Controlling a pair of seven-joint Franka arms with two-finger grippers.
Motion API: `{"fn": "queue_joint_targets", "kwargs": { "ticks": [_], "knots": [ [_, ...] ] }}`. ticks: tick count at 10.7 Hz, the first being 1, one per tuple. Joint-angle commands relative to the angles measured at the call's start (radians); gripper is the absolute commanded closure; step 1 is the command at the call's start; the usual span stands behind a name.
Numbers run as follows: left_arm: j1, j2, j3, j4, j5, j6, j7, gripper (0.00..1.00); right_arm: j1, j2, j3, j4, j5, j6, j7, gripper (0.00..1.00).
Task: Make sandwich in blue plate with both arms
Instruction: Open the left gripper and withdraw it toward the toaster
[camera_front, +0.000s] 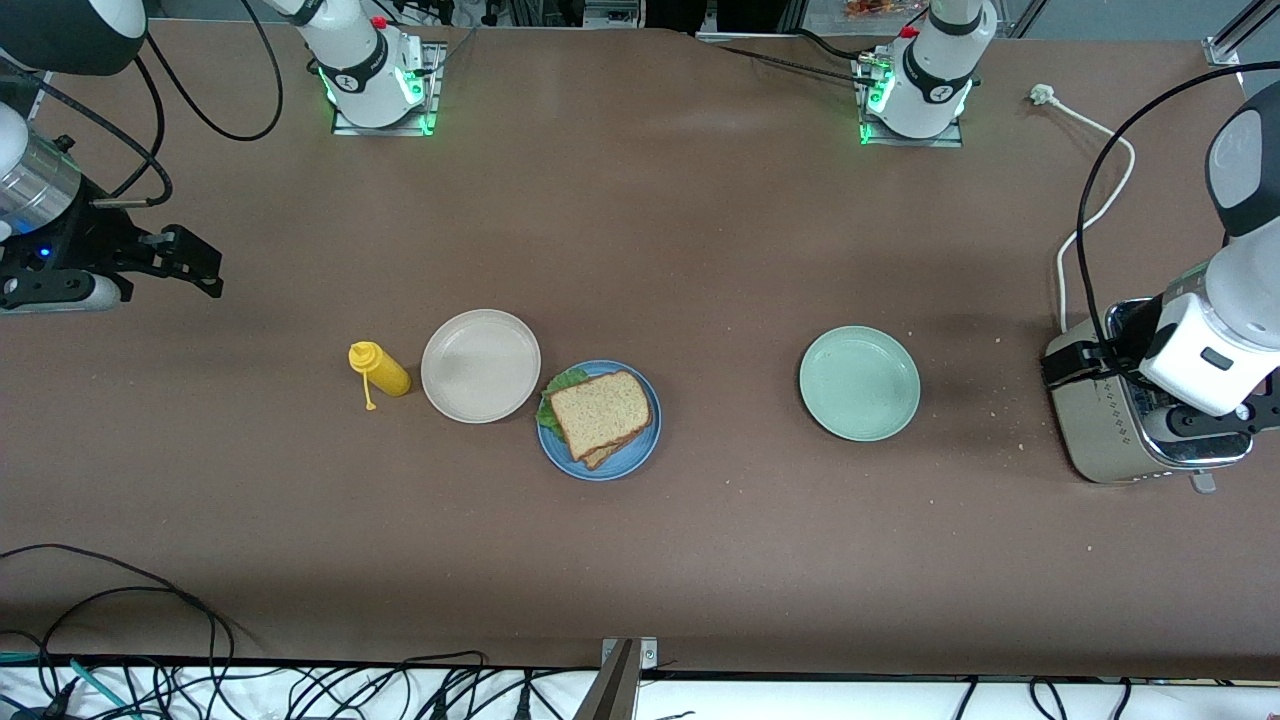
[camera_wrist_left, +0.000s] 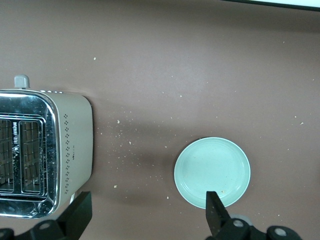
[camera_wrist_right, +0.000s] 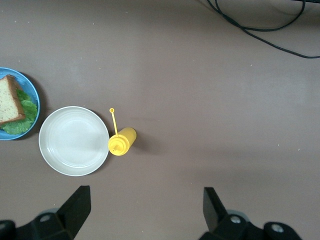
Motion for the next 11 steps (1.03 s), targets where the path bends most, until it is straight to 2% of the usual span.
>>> {"fn": "queue_joint_targets", "kwargs": {
  "ticks": [1,6,11],
  "knots": [
    [0.044,-0.02,-0.015,0.023,0.013,-0.009,0.127,0.0,0.002,-0.024,0.002,-0.013,-0.021,0.002,0.007,0.0],
    [0.087,-0.027,-0.019,0.046,-0.036,-0.007,0.163,0.0,0.002,-0.021,0.003,0.002,-0.022,-0.023,0.004,0.0],
    [0.084,-0.027,-0.018,0.046,-0.033,-0.006,0.16,0.0,0.012,-0.018,0.006,0.024,-0.011,-0.035,0.016,0.0]
  ]
}}
